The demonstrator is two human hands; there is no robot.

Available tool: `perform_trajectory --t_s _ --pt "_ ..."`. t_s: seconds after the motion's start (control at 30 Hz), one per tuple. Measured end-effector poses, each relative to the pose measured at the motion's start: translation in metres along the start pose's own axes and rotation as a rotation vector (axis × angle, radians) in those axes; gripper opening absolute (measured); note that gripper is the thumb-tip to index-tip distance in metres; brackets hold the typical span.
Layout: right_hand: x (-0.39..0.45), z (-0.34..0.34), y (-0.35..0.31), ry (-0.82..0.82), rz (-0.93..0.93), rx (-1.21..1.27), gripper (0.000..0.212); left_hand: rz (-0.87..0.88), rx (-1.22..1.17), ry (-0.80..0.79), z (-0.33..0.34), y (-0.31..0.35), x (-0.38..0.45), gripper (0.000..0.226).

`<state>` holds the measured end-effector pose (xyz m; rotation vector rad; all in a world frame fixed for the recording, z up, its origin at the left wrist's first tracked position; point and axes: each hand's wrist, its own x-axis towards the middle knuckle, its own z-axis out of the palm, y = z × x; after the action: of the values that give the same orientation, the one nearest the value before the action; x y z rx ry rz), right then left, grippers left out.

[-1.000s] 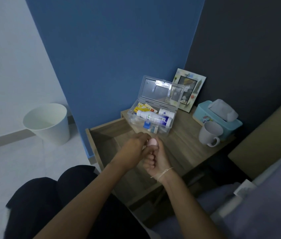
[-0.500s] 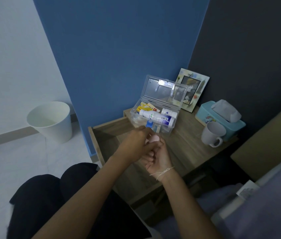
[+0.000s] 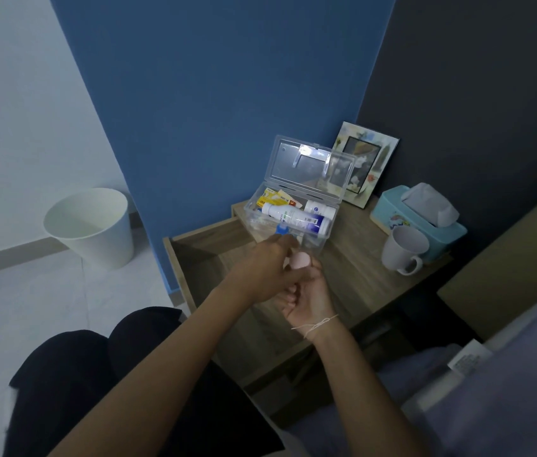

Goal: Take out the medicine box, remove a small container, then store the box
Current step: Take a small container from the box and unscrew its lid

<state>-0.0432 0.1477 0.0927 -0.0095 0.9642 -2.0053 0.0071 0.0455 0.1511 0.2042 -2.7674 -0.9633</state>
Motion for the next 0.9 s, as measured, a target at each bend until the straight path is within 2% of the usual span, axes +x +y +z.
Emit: perform_trajectory --t_s 0.07,0.2,0.27,0.4,0.63,0.8,0.9 --pt "0.0 -0.002 -0.003 0.04 -0.009 -0.018 0.038 0.043 -0.048 -0.062 0.001 0.0 0.002 0.056" --pt "-0.002 -0.007 -0.006 0.062 0.019 -0.035 0.046 0.102 0.02 -0.093 0.004 -0.001 0.009 0.035" --pt "-0.002 -0.013 -0.007 0.052 0.035 -0.017 0.048 0.059 -0.007 -0.051 0.008 -0.001 0.014 0.028" --pt "-0.001 -0.029 -0.011 0.02 0.043 0.032 0.028 0.047 -0.057 0.094 0.014 -0.008 0.025 0.028" --pt "-0.005 -0.076 -0.022 0.121 -0.027 0.055 0.041 -0.046 -0.112 0.184 0.044 -0.036 0.038 0.034" --pt "-0.003 -0.097 -0.028 0.222 -0.123 -0.132 0.039 -0.113 -0.164 0.094 0.078 -0.053 0.041 0.031" --pt "0.003 -0.104 -0.023 0.299 -0.196 -0.309 0.037 -0.133 -0.098 0.002 0.096 -0.058 0.044 0.033"
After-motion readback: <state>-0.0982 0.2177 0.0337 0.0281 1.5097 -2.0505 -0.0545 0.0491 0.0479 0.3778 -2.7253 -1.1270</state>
